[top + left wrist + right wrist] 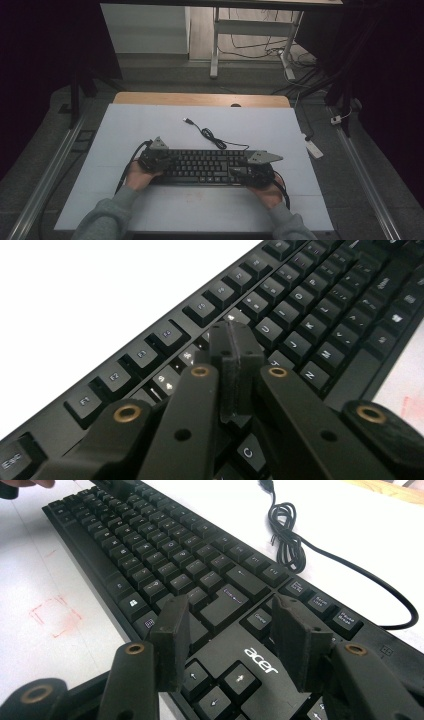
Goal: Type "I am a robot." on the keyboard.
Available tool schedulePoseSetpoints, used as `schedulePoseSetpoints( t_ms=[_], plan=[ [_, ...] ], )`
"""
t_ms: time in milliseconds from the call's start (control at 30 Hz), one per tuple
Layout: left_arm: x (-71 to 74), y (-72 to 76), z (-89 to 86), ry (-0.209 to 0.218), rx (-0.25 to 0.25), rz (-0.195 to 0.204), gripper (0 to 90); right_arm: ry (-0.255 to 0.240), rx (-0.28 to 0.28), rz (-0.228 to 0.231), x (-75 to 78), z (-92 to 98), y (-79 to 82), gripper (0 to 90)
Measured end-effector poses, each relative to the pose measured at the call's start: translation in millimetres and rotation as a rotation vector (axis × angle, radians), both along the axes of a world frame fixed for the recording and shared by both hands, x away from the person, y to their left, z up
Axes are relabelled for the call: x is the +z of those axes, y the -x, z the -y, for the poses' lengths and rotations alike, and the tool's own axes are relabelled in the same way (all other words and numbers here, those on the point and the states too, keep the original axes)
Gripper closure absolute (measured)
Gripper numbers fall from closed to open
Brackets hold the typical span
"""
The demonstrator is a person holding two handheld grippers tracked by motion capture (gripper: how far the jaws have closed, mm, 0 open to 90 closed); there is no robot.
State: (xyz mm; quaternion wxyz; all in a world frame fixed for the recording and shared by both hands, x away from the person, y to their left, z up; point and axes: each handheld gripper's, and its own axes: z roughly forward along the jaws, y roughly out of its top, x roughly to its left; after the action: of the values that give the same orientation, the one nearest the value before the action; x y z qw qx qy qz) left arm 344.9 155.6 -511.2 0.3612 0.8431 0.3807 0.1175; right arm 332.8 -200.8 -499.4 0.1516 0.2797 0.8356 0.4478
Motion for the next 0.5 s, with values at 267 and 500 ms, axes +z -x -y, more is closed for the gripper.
schedulePoseSetpoints(
  t_ms=[267, 500],
  plan=[
    [-5.5, -2.7, 5.1, -0.017, 0.001, -0.014, 89.0, 0.003, 0.006, -0.001, -0.9, -0.6, -0.5, 50.1],
    [-8.5, -4.0, 7.5, -0.028, 0.005, -0.027, 89.0, 0.002, 0.005, -0.002, -1.2, -0.5, -0.7, 50.1]
  ],
)
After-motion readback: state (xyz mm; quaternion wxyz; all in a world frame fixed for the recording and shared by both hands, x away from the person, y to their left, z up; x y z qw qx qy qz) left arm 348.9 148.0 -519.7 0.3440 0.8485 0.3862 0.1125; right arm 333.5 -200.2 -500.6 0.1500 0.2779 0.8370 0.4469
